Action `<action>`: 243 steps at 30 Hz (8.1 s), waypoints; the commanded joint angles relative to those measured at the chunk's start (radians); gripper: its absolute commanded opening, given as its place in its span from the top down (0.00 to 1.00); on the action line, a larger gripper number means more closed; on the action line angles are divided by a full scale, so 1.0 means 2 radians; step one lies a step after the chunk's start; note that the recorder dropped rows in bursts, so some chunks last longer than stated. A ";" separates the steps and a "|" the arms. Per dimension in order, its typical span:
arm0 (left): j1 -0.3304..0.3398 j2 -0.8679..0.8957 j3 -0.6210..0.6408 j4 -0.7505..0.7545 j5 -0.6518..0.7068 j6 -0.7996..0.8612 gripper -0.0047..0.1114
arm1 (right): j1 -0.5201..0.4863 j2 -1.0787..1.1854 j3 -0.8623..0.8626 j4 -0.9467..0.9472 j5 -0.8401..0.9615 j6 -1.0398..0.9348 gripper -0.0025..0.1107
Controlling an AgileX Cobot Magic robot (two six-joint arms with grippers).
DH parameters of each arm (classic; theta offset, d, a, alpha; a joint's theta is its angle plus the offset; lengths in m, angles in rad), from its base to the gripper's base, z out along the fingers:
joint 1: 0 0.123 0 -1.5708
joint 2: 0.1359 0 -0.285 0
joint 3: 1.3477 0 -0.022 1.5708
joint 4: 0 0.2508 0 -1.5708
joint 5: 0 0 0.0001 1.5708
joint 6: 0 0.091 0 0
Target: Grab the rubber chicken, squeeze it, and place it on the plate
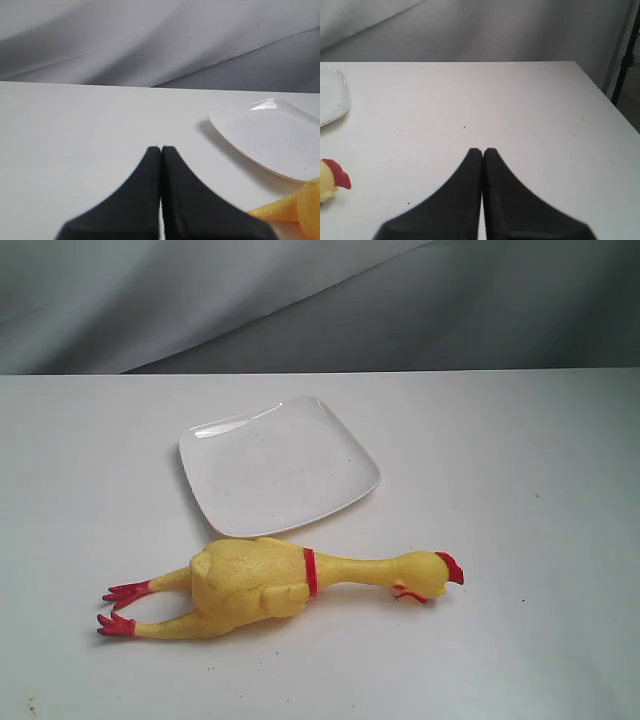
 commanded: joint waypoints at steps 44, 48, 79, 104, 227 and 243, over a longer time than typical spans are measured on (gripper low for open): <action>0.001 -0.001 0.003 0.001 0.001 -0.006 0.96 | 0.031 0.276 -0.298 -0.450 -0.278 0.526 0.98; 0.001 -0.001 0.003 0.001 0.001 -0.006 0.96 | 0.062 0.377 -0.383 -0.725 -0.317 0.767 0.98; 0.001 -0.001 0.003 0.001 0.001 -0.006 0.96 | 0.017 0.622 -0.678 0.049 0.260 -0.368 0.98; 0.001 -0.001 0.003 0.001 0.001 -0.006 0.96 | 0.265 0.893 -0.595 0.239 0.224 -0.582 0.45; -0.317 0.460 -0.262 0.881 -0.304 -0.187 0.27 | 0.290 0.643 -0.540 0.282 0.321 -0.467 0.98; -0.447 0.525 -0.262 0.881 -0.076 -0.061 0.45 | 0.290 0.643 -0.540 0.303 0.344 -0.467 0.98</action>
